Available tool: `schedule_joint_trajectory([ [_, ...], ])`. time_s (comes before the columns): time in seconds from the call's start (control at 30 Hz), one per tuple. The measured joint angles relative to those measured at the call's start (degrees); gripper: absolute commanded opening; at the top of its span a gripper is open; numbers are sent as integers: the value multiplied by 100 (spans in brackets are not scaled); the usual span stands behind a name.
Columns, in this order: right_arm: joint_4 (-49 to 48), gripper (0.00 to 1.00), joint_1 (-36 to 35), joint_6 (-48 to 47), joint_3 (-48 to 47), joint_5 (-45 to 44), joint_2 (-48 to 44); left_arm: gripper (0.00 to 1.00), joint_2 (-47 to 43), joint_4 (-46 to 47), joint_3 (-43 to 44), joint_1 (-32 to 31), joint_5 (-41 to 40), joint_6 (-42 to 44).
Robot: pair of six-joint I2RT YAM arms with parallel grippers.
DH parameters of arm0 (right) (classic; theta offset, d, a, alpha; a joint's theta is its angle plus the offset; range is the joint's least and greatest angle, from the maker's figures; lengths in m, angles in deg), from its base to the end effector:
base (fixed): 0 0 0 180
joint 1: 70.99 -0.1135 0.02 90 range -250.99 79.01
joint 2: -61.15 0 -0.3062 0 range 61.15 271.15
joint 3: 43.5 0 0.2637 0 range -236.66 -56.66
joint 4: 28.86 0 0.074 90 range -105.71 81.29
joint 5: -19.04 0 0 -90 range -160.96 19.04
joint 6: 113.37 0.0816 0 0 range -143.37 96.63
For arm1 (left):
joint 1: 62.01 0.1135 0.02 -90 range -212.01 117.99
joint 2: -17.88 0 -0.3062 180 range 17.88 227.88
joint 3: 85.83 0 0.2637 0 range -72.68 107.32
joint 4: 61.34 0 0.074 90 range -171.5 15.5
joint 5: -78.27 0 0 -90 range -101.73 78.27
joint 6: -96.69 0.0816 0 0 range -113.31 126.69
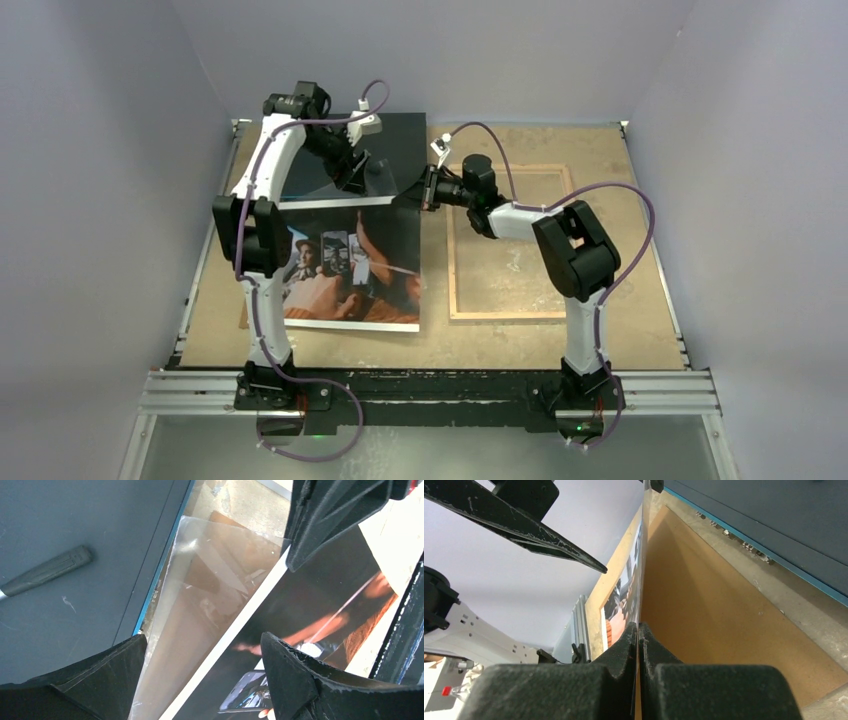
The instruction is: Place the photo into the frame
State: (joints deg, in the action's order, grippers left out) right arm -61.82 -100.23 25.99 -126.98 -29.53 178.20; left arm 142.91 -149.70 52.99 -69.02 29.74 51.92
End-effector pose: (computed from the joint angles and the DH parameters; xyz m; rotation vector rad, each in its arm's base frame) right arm 0.4223 0.2983 0.2390 -0.3337 1.8085 1.5835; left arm 0.4776 -0.1132 0.2968 1.2377 2.2277 -0.7975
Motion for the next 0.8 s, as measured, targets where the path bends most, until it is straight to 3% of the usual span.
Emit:
schedule_joint_trajectory([
  [0.17,-76,1,0,-81,-83,236,0,82,0,-372,286,-2,96,358],
  [0.23,-81,1,0,-140,-129,326,0,76,0,-431,317,-2,125,424],
  [0.33,-35,1,0,-251,-186,393,0,54,0,-496,321,-2,164,533],
  [0.47,50,4,0,-334,-205,522,0,15,0,-487,321,20,153,671],
  [0.57,85,8,4,-387,-216,527,0,0,0,-505,321,50,133,723],
  [0.73,234,12,57,-463,-221,457,0,0,0,-605,326,48,240,734],
  [0.8,245,27,68,-485,-221,444,0,0,0,-645,337,46,262,730],
])
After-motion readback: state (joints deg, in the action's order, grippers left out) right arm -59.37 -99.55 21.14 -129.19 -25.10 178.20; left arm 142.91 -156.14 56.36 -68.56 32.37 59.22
